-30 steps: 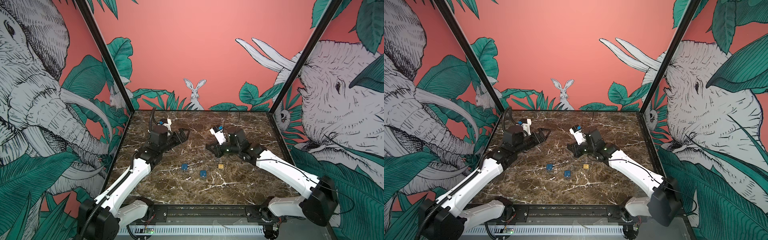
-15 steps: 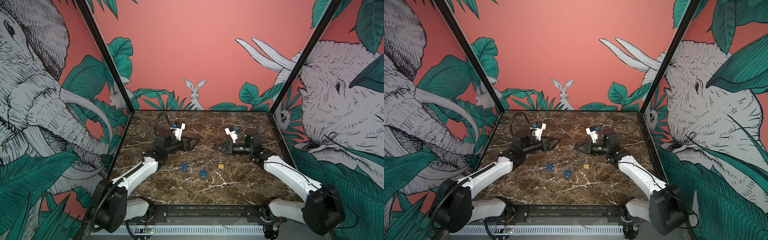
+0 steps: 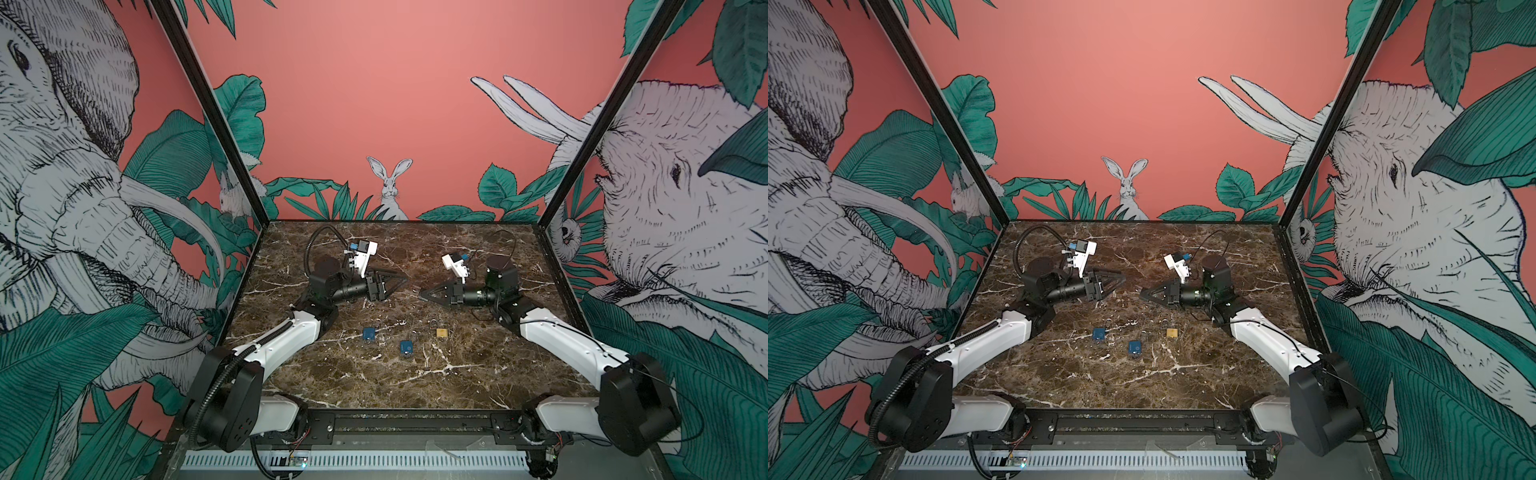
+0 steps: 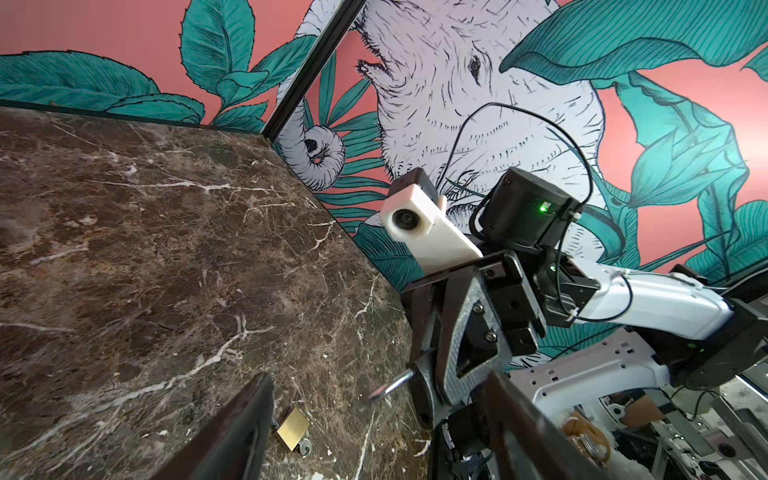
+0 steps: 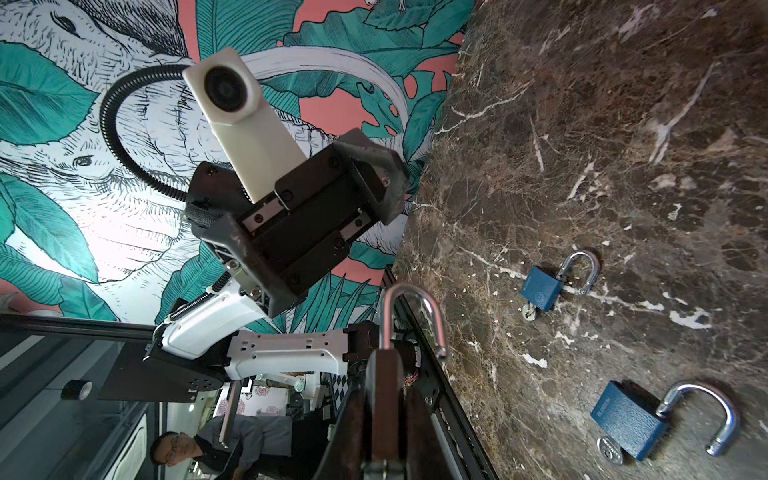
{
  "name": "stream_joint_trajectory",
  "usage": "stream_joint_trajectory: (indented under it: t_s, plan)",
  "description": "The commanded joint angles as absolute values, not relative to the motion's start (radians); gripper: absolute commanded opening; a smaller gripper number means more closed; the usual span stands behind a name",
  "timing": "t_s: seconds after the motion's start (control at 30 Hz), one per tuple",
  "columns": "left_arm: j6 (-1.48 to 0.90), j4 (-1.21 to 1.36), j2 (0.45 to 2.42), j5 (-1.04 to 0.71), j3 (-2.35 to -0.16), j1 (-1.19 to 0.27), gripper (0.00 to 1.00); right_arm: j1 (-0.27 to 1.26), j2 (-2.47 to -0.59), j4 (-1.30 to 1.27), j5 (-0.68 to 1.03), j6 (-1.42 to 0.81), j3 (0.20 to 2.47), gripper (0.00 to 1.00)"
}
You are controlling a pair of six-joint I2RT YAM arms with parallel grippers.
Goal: Lock with the key
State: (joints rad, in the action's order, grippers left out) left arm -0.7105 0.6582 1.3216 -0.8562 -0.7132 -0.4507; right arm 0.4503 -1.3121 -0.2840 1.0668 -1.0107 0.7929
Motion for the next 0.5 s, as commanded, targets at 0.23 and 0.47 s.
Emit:
stream_joint_trajectory:
  t_s: [0.23,0.47]
  plan:
    - [-0.760,0.765,1.321,-0.880,-0.696,-0.508,0.74,0.491,-1.346,-0.432,1.088,-1.057,0.873,0.00]
    - [-0.778,0.773,1.325,-0.884,-0.695,-0.520,0.66,0.505,-1.356,-0.415,1.061,-1.045,0.899,0.00]
